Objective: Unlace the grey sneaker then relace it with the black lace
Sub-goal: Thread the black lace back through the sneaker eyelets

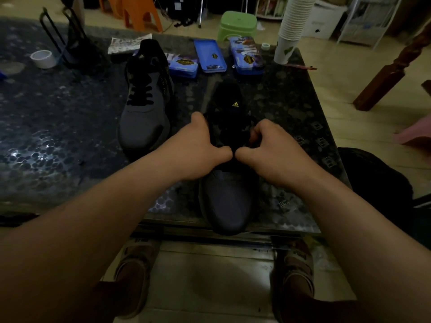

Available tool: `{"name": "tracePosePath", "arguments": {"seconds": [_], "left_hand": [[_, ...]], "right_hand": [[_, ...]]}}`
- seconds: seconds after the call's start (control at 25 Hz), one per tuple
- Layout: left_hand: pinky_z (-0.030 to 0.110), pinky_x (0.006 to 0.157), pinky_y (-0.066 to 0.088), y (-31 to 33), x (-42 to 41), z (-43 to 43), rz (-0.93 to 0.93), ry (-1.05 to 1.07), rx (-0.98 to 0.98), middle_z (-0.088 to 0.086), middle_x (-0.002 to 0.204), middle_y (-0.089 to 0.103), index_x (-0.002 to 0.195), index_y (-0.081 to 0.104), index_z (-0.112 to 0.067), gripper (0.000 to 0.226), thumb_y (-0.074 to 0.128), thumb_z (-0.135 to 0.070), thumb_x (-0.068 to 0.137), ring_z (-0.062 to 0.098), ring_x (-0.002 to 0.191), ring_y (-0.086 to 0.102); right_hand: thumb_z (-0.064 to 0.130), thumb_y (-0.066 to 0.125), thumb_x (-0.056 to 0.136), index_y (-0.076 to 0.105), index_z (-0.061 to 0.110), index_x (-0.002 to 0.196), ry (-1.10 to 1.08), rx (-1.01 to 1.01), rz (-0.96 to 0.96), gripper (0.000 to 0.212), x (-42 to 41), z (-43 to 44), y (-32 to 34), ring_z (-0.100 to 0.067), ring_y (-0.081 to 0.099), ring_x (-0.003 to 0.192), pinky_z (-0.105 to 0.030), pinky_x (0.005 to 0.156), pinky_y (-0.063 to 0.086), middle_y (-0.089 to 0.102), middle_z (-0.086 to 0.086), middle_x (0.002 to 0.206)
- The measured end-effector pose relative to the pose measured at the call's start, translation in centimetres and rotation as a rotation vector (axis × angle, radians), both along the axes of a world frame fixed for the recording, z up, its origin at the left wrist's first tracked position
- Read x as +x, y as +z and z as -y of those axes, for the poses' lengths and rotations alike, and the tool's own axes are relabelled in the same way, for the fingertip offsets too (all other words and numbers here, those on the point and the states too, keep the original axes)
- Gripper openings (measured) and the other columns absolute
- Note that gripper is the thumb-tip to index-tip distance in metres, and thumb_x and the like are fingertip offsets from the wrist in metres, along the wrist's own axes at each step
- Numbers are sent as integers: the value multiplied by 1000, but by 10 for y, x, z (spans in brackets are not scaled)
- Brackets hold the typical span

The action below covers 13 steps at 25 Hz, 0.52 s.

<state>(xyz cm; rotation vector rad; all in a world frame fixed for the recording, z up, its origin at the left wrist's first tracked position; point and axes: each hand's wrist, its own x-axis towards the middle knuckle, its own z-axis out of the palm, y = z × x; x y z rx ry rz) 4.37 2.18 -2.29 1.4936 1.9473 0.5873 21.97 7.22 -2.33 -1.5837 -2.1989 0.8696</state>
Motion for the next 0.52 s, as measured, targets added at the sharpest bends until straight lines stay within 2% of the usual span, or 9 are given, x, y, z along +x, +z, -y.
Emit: {"name": "tracePosePath", "arguments": {"seconds": [0.16,0.2,0.32,0.36,0.44,0.52], "left_hand": [[43,70,60,-11,-3,8,12,-22,83,-2,101,67,119,38,-19,56,74,-46,84,13,81,69],[42,71,60,-13,-5,9,19,-26,97,-2,101,68,120,38,-20,56,73,-46,84,12,81,69],[23,63,48,-13,-8,9,47,1,62,-7,105,62,124,39,-20,57,72,-50,89,3,85,62],[21,61,43,-13,-9,8,48,11,24,-9,104,60,123,41,-20,57,71,-54,89,1,86,59],[20,57,36,-14,-8,7,-1,0,-26,-9,97,57,116,45,-19,53,66,-60,90,1,80,54],[25,57,37,-17,-5,7,-58,-10,0,-5,93,57,108,46,-18,47,63,-59,93,6,76,55]], "right_hand": [[35,71,79,57,19,95,-103,-57,-102,27,0,2,-4,-21,63,80,-36,62,46,66,-2,93],[32,71,80,58,17,95,-130,-79,-143,25,0,1,-5,-21,64,78,-40,63,49,67,-3,89],[34,76,83,61,15,96,-148,-201,-252,28,2,0,-4,-22,69,76,-50,73,58,70,-3,80],[42,77,83,62,15,96,-129,-218,-236,34,2,1,-4,-23,70,78,-49,73,57,71,-3,82],[51,76,83,60,16,94,-101,-176,-145,40,0,3,-4,-21,65,76,-39,61,50,68,-4,86],[47,71,85,58,16,94,-86,-138,-65,35,-4,4,-5,-18,61,76,-34,56,44,64,-3,91]]}}
